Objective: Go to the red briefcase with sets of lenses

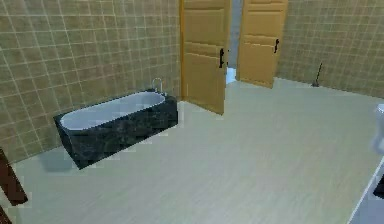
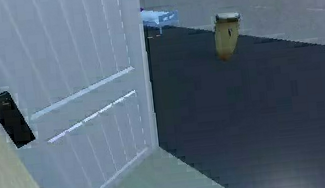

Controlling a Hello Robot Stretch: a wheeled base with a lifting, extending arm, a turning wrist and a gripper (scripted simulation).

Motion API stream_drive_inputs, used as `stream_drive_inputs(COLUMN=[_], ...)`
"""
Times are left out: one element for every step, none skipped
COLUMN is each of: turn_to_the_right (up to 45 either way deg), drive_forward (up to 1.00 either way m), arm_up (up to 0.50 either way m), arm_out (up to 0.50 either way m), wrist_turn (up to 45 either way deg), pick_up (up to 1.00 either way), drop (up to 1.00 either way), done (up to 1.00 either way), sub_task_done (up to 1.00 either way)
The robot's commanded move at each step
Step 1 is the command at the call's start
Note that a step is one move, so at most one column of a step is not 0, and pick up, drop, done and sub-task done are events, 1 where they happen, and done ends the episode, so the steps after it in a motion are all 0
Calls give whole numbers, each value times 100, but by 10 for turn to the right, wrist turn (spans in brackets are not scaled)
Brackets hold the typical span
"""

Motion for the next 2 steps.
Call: stream_drive_inputs(turn_to_the_right=[0,0], drive_forward=[60,20], arm_up=[0,0], arm_out=[0,0], wrist_turn=[0,0], pick_up=[0,0], drop=[0,0], done=[0,0], sub_task_done=[0,0])
